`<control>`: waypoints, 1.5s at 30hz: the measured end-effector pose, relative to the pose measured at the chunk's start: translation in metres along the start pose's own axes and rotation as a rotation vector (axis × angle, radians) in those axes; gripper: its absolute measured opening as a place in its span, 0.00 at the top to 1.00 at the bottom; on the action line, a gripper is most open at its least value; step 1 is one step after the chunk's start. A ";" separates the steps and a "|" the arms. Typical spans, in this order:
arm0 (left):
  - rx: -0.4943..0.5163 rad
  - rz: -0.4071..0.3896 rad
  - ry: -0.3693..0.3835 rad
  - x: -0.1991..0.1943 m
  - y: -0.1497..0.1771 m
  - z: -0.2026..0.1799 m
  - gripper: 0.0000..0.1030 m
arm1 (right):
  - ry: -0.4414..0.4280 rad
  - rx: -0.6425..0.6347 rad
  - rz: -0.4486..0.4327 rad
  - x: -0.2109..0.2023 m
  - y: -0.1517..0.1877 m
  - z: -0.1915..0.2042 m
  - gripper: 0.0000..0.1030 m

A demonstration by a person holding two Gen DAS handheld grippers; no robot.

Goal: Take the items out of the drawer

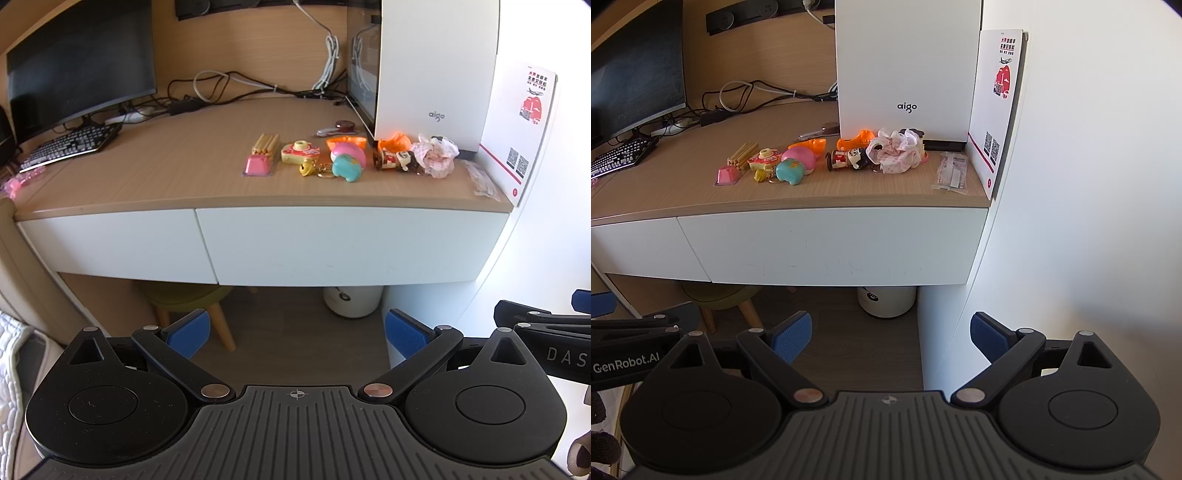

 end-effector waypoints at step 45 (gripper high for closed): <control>-0.091 0.038 -0.024 0.012 0.010 -0.001 0.90 | 0.009 0.025 0.025 0.003 0.002 -0.008 0.09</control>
Point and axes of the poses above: each gripper's, at about its wrist camera, not at the fingertips, and x roughly the way its jaws point, z to its left, y to its underside, the point moved 3 cm from there along x, roughly the way its jaws point, and after that the axes turned 13 degrees about -x, right-handed, at the moved point
